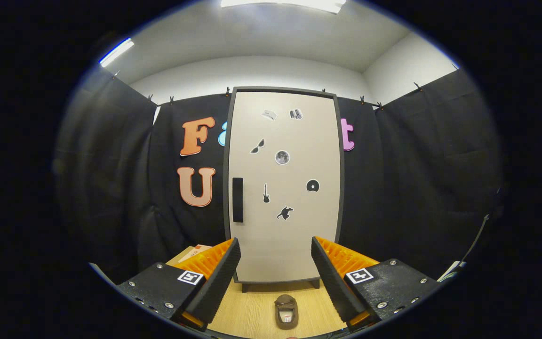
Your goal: Open the shoe cabinet door, grab the shoes and put them into the shoe cabinet, then close the shoe cabinet door.
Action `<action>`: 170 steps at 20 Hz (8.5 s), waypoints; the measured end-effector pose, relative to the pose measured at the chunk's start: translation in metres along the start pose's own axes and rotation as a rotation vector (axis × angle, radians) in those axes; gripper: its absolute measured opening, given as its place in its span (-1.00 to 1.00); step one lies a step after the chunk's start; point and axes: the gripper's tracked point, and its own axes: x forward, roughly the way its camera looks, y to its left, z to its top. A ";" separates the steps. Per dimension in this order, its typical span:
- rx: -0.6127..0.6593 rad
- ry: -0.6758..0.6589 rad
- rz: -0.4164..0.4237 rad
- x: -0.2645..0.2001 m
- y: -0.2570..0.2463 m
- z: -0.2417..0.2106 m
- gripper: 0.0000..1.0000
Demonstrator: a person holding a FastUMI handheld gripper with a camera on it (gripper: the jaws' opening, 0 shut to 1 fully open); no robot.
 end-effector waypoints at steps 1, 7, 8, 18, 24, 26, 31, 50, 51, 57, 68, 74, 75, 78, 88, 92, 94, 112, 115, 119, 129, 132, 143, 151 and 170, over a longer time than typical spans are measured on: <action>0.002 0.003 0.002 0.000 0.001 0.000 0.89; 0.010 0.018 0.023 0.009 0.007 -0.004 0.89; 0.010 0.020 0.026 0.013 0.009 -0.005 0.89; 0.064 0.053 0.155 0.088 0.048 -0.007 0.89; 0.082 0.050 0.247 0.160 0.085 -0.004 0.89; 0.074 0.060 0.268 0.182 0.093 -0.005 0.89; 0.072 0.069 0.314 0.228 0.110 -0.006 0.89; 0.138 0.069 0.326 0.273 0.126 -0.006 -0.29; 0.138 0.074 0.314 0.272 0.125 -0.007 -0.31; 0.159 0.072 0.259 0.257 0.119 -0.004 -0.42; 0.154 0.068 0.153 0.210 0.087 -0.001 -0.49; 0.153 0.081 0.101 0.179 0.063 0.002 -0.50; 0.147 0.080 0.085 0.172 0.056 0.003 -0.50; 0.122 0.083 0.046 0.156 0.034 0.002 -0.51; 0.122 0.092 -0.076 0.109 -0.057 -0.002 -0.52; 0.112 0.070 -0.125 0.102 -0.091 -0.004 -0.52; 0.108 0.064 -0.137 0.101 -0.102 -0.006 -0.52; 0.061 0.082 -0.262 0.096 -0.150 -0.013 -0.55; 0.067 0.089 -0.282 0.094 -0.152 -0.015 -0.58; 0.062 0.083 -0.315 0.090 -0.153 -0.014 -0.60; 0.095 0.075 -0.378 0.084 -0.153 -0.013 -0.64; 0.094 0.073 -0.354 0.086 -0.151 -0.017 -0.64; 0.132 0.180 -0.152 0.097 -0.078 -0.075 -0.64; 0.197 0.401 0.001 0.115 0.003 -0.213 -0.59; 0.222 0.814 0.115 0.242 0.055 -0.496 -0.56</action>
